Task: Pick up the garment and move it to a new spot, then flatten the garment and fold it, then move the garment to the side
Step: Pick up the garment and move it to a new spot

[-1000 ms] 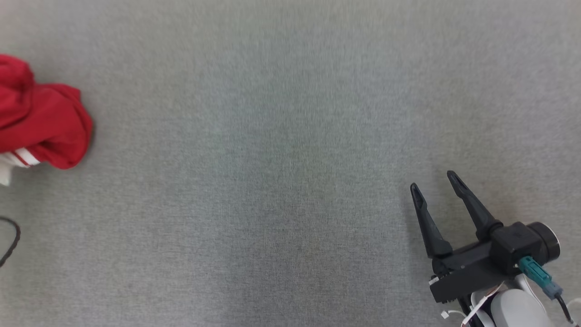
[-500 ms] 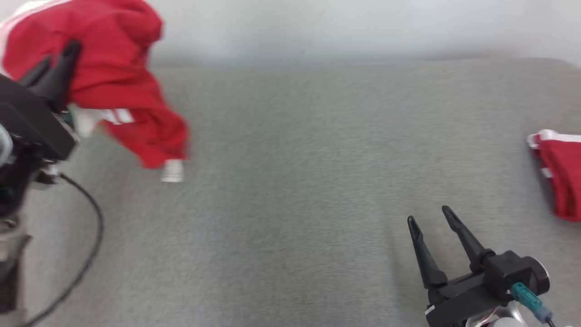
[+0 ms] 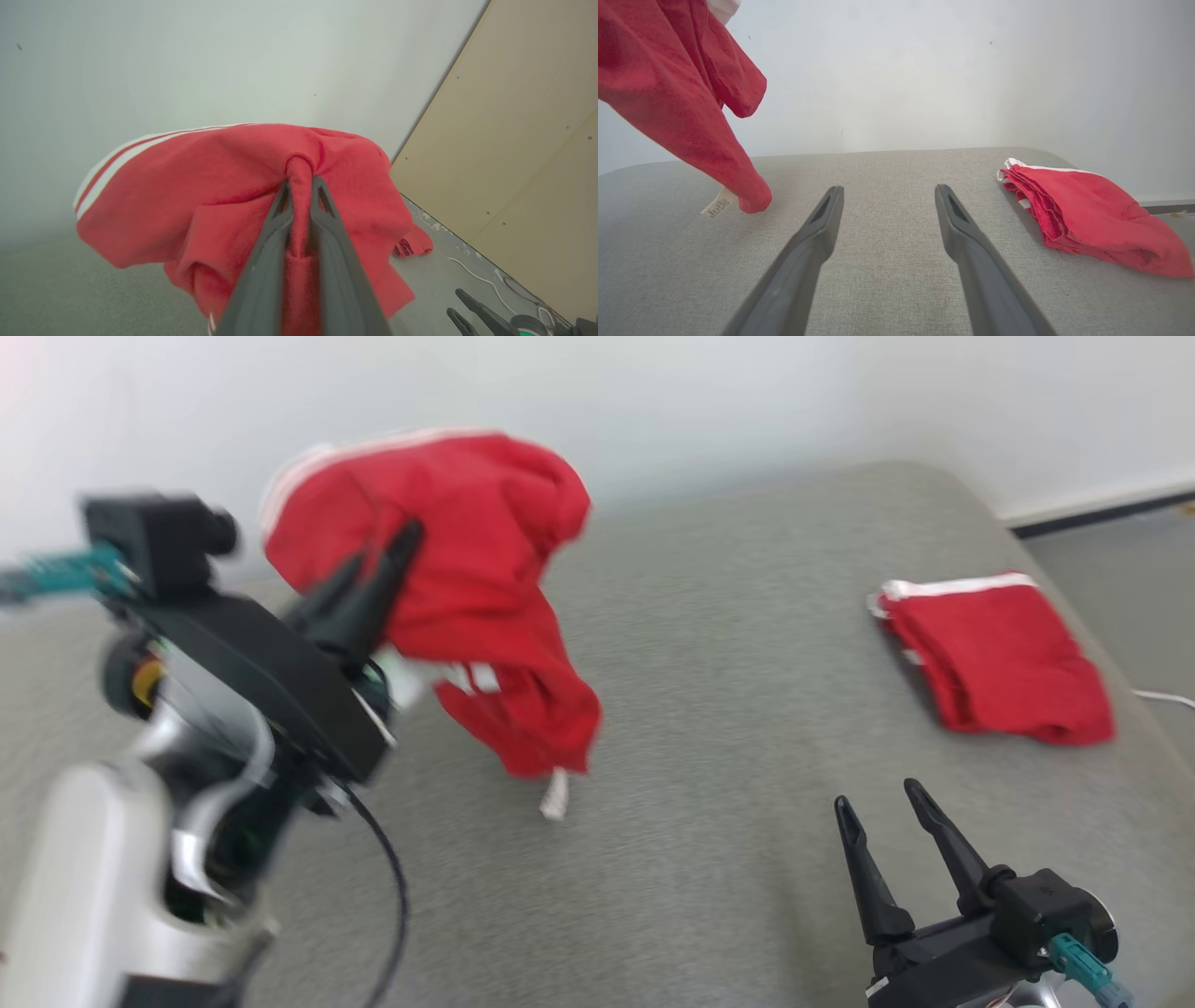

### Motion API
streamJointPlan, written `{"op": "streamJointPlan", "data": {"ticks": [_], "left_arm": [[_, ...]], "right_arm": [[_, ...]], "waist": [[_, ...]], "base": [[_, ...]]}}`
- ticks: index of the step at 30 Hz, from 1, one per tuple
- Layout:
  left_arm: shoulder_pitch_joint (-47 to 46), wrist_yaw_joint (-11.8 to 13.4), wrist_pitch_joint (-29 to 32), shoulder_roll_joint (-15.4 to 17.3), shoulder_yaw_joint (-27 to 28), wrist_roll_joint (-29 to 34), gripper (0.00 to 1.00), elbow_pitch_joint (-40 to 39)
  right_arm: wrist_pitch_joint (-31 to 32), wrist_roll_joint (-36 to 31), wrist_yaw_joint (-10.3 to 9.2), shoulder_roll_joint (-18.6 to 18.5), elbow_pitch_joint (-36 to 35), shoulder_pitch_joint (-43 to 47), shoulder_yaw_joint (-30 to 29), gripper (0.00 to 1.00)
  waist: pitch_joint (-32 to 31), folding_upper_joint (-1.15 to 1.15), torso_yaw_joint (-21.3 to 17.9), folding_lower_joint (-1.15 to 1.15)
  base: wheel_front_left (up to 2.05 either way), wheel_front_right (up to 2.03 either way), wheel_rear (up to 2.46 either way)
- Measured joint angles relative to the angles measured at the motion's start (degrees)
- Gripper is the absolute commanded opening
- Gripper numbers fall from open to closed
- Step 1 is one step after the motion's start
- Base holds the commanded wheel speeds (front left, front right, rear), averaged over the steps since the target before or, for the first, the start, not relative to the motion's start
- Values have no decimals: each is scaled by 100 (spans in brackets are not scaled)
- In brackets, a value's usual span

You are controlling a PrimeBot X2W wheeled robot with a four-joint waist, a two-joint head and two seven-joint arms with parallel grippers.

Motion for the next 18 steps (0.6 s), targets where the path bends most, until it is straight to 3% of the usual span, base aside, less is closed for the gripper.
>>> {"op": "streamJointPlan", "data": {"ticks": [9,18], "left_arm": [[851,-4,-1291,-445,-633,910,0,1166],[1118,-48,-2753,-688,-1117,1668,0,2838]], "right_arm": [[-26,1,0,11,-2,34,-111,100],[-32,1,0,63,32,56,-68,100]], "waist": [[-41,1,-607,0],[-37,1,-596,1]], "base": [[0,0,0],[0,0,0]]}}
